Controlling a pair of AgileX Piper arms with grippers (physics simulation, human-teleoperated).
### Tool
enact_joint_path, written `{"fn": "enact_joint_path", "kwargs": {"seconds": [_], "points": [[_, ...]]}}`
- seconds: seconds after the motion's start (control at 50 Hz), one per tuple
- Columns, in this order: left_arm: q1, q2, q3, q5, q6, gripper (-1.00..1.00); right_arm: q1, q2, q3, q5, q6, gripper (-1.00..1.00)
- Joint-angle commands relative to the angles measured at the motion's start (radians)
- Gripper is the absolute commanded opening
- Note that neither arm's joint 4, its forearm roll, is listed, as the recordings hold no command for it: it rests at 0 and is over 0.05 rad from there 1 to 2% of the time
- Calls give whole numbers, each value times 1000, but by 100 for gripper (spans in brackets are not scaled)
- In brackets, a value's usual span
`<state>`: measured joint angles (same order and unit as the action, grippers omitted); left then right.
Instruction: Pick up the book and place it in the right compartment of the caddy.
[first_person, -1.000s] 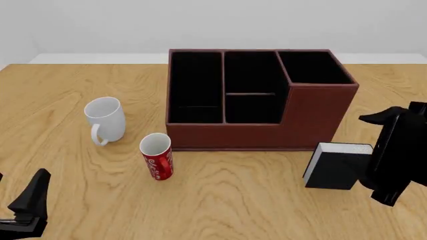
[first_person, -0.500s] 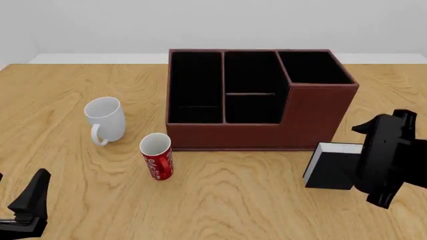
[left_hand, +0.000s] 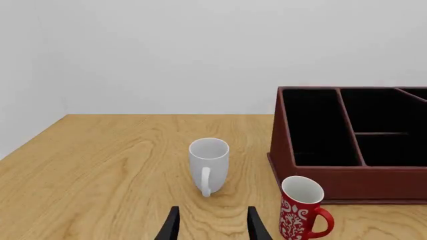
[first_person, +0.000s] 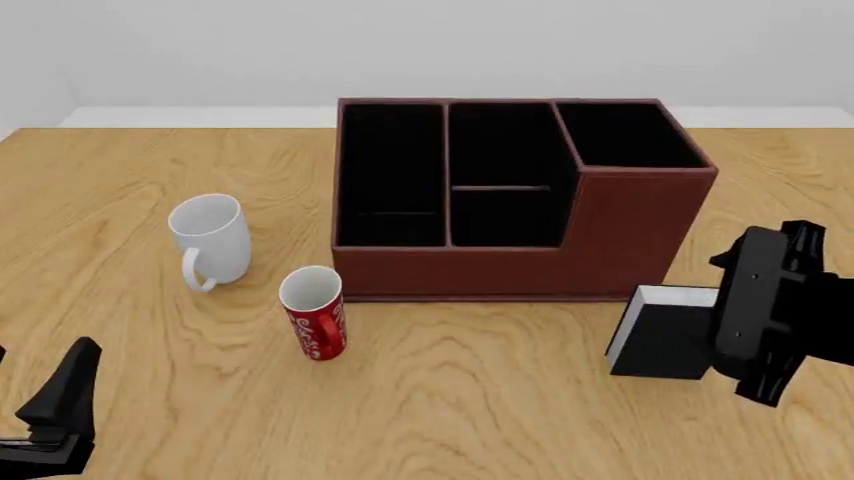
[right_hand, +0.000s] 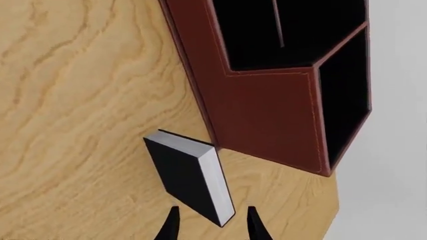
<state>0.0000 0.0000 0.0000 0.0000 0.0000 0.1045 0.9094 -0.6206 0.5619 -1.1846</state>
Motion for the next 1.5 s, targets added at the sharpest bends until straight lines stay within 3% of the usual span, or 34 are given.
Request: {"fn": "enact_joint_path", "kwargs": {"seconds": [0.02, 0.36, 0.6, 0.62, 0.86, 1.36, 1.38, 1.42, 1.5], "points": [[0, 0, 0, 0, 0, 100, -55, 26, -16, -1, -37, 100], [0, 0, 0, 0, 0, 100, -84, 115, -6, -92, -45, 100], [0, 0, 0, 0, 0, 100, -72, 162, 12, -143, -26, 100], [0, 0, 0, 0, 0, 100, -68, 228, 36, -202, -10, 100], [0, 0, 0, 0, 0, 100, -57, 299, 47, -259, 7, 100], [0, 0, 0, 0, 0, 100, -68, 439, 41, -319, -44, 100], [0, 0, 0, 0, 0, 100, -68, 439, 45, -324, -46, -100], [0, 0, 0, 0, 0, 100, -33, 414, 43, -275, -4, -100], [0, 0, 0, 0, 0, 100, -7, 380, 50, -248, 11, -100]]}}
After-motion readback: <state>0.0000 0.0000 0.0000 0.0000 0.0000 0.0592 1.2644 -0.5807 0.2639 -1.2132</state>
